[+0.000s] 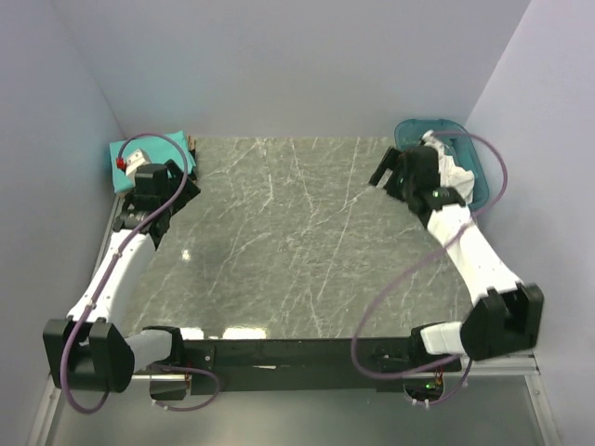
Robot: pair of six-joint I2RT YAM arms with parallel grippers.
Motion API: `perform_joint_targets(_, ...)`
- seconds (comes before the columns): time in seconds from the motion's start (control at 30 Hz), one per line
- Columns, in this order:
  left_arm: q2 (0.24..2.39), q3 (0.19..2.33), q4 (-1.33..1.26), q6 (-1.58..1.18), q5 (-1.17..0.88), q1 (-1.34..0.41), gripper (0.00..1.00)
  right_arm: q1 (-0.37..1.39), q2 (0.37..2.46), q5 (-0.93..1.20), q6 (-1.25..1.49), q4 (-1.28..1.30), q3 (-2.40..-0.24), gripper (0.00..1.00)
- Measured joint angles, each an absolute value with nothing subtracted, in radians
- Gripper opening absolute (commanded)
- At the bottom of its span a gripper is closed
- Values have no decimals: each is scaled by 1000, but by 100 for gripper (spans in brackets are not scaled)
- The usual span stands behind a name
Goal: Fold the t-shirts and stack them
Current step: Grab the tshirt from the pile
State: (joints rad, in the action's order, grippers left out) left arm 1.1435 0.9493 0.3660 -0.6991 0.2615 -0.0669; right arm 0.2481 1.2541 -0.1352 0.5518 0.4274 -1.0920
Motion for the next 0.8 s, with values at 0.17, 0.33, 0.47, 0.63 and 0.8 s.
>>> perform_joint_targets(0.17, 1225, 1031, 325, -683, 274, -67, 98, 105, 1499, -160, 553, 412, -1301, 96)
perform_joint_targets(0.33, 1319, 1118, 292, -645, 287, -67, 98, 31, 1682, -207, 553, 419, -1472, 95)
perform_joint_targets(0.47, 1382, 1159, 277, -583, 293, -68, 98, 1, 1788, -276, 538, 452, -1573, 95)
perform_joint_targets(0.63, 1465, 1224, 265, -513, 322, -69, 98, -33, 1856, -326, 531, 493, -1620, 94)
perform_joint_targets(0.8, 1567, 1274, 231, -472, 326, -69, 98, -82, 1867, -348, 535, 524, -1604, 93)
